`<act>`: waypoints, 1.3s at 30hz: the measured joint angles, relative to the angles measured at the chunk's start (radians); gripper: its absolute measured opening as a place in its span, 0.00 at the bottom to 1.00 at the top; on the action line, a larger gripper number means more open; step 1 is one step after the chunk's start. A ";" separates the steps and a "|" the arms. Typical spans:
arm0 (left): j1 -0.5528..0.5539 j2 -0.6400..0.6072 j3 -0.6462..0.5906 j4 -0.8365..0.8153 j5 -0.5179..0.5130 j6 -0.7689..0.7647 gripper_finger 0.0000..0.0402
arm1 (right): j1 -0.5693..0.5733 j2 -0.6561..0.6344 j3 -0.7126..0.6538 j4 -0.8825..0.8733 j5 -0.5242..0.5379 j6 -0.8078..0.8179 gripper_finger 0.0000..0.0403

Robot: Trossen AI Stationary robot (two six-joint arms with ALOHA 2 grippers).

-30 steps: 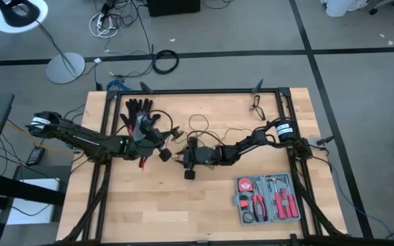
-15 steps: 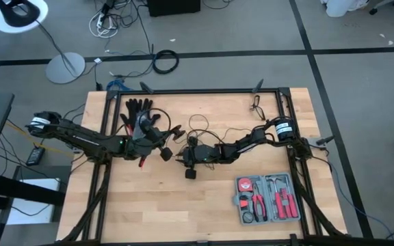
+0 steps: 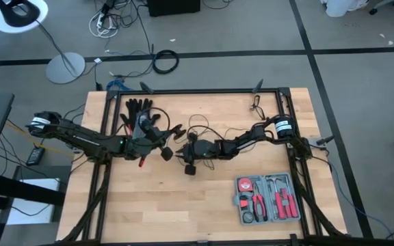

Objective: Coil cords
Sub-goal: Coil the black wire

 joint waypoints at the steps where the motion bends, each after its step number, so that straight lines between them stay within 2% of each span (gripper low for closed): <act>1: 0.000 0.000 0.000 0.009 0.000 0.000 0.00 | 0.000 0.000 0.000 0.000 -0.011 -0.002 0.19; 14: 0.001 0.000 0.000 0.122 0.000 0.024 0.00 | 0.001 0.014 0.005 0.006 0.011 -0.032 0.18; 19: 0.002 0.000 0.000 0.162 0.006 0.046 0.00 | 0.002 0.047 0.049 -0.009 0.013 -0.051 0.19; 24: 0.002 0.000 0.000 0.148 0.012 0.047 0.00 | 0.001 0.044 0.052 -0.016 0.098 -0.051 0.18; 39: 0.002 0.000 0.000 0.124 0.011 0.039 0.00 | 0.014 0.039 0.052 0.007 0.100 -0.094 0.15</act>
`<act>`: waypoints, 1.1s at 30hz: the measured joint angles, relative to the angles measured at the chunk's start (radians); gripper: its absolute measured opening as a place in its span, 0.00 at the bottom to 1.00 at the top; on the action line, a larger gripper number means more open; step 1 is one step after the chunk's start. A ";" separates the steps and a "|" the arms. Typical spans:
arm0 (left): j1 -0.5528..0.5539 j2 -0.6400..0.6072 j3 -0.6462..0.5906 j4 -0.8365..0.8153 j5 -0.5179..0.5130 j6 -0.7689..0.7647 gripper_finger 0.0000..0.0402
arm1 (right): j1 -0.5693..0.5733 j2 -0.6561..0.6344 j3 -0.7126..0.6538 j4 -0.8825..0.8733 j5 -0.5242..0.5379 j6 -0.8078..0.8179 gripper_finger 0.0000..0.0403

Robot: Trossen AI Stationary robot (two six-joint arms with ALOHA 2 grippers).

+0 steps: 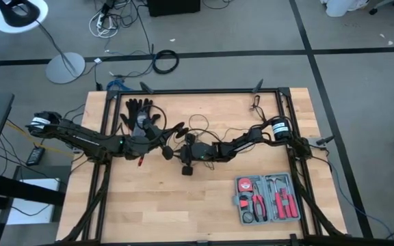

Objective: Coil cords
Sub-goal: Coil the black wire

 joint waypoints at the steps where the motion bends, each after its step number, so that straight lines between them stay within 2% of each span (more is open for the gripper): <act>1: 0.000 0.000 0.000 0.004 0.004 -0.001 0.00 | -0.004 0.000 0.000 0.005 0.000 0.000 0.15; 11: 0.000 0.000 0.000 -0.009 0.015 -0.002 0.00 | -0.015 0.000 0.000 0.047 0.000 -0.010 0.18; 24: 0.000 0.000 0.000 0.054 0.025 -0.024 0.00 | -0.022 0.008 0.000 0.038 0.009 -0.026 0.17; 27: 0.000 0.000 0.000 0.060 0.026 -0.024 0.00 | -0.022 0.008 0.000 0.036 0.009 -0.025 0.15; 31: 0.000 0.000 0.000 0.031 0.027 -0.020 0.00 | -0.022 0.008 0.000 0.032 0.008 0.000 0.03; 33: 0.000 0.000 0.000 -0.011 0.023 -0.021 0.00 | -0.016 0.008 0.000 0.032 0.009 0.003 0.02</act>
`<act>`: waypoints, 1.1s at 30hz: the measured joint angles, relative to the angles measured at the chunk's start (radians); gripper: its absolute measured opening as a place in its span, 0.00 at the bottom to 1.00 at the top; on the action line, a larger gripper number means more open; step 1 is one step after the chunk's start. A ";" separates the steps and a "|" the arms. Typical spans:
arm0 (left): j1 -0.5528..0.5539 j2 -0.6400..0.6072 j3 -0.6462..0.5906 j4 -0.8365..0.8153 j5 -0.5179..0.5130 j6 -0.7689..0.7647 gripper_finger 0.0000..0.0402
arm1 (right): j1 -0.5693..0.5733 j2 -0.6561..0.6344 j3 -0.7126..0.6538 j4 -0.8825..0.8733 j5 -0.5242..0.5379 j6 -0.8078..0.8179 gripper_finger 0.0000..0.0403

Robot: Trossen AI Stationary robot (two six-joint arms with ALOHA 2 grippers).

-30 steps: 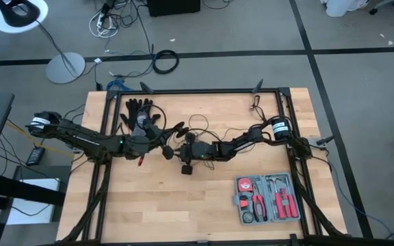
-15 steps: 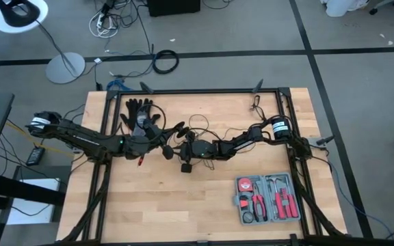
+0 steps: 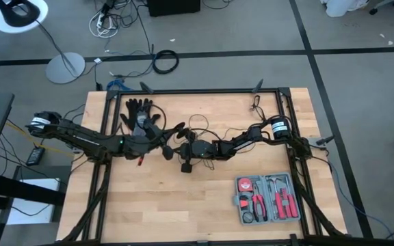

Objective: Coil cords
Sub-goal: Coil the black wire

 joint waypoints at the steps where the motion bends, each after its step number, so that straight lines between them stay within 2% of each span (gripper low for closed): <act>1: 0.000 0.000 0.000 -0.020 -0.002 -0.002 0.00 | 0.003 -0.004 0.000 -0.010 0.002 0.002 0.02; 9: 0.000 0.000 0.000 -0.165 -0.005 -0.066 0.00 | 0.039 -0.118 0.000 -0.225 0.097 -0.001 0.01; 16: 0.000 0.000 0.000 -0.272 -0.003 -0.141 0.00 | 0.047 -0.257 0.000 -0.486 0.265 -0.002 0.00; 21: 0.000 0.000 0.000 -0.319 0.040 -0.188 0.00 | 0.047 -0.360 0.000 -0.619 0.364 0.001 0.00; 24: 0.000 0.000 0.000 -0.325 0.066 -0.211 0.00 | 0.028 -0.407 0.000 -0.730 0.425 0.072 0.00; 28: -0.003 0.000 0.000 -0.305 0.097 -0.222 0.00 | -0.025 -0.436 0.000 -0.887 0.428 0.220 0.00; 30: -0.003 0.000 0.000 -0.266 0.113 -0.223 0.00 | -0.048 -0.427 -0.004 -0.938 0.389 0.290 0.00; 33: -0.004 0.000 0.000 -0.194 0.119 -0.209 0.00 | -0.071 -0.391 -0.027 -0.919 0.279 0.352 0.00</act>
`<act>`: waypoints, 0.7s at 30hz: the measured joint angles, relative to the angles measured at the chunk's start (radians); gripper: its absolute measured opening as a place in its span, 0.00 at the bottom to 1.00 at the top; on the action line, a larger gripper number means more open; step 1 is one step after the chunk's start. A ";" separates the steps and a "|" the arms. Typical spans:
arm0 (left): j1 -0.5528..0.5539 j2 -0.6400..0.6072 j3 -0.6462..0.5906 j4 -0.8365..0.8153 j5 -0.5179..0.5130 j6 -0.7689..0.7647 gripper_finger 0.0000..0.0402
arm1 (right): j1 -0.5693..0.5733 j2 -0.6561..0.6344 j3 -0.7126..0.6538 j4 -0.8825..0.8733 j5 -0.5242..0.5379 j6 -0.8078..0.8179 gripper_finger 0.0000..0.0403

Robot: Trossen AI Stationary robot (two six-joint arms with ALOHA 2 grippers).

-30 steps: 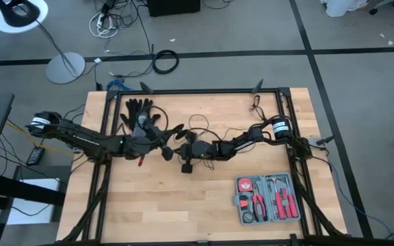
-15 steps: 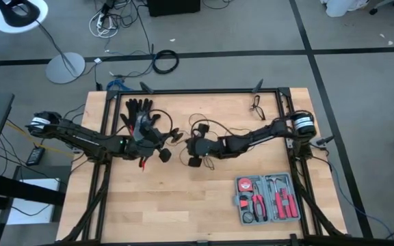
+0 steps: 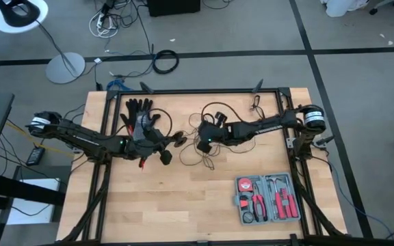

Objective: Coil cords
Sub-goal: Coil the black wire

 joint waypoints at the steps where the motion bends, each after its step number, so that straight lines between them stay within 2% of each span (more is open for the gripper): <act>1: 0.000 0.000 0.000 0.025 0.000 0.003 0.00 | -0.003 0.020 -0.006 0.025 -0.027 0.010 0.00; 4: 0.009 0.000 0.000 0.076 -0.022 0.008 0.00 | 0.002 0.085 -0.025 0.130 -0.097 0.024 0.00; 9: 0.029 0.000 0.000 0.090 -0.075 -0.003 0.00 | 0.035 0.209 -0.027 0.405 -0.241 0.023 0.00; 12: 0.034 0.002 0.000 0.085 -0.113 -0.015 0.00 | 0.055 0.257 -0.027 0.526 -0.279 0.015 0.01; 18: 0.036 0.005 -0.046 0.063 -0.224 -0.104 0.00 | 0.073 0.250 -0.028 0.543 -0.282 -0.006 0.11; 21: 0.036 0.005 -0.099 0.071 -0.244 -0.192 0.00 | 0.080 0.223 -0.027 0.550 -0.282 -0.022 0.16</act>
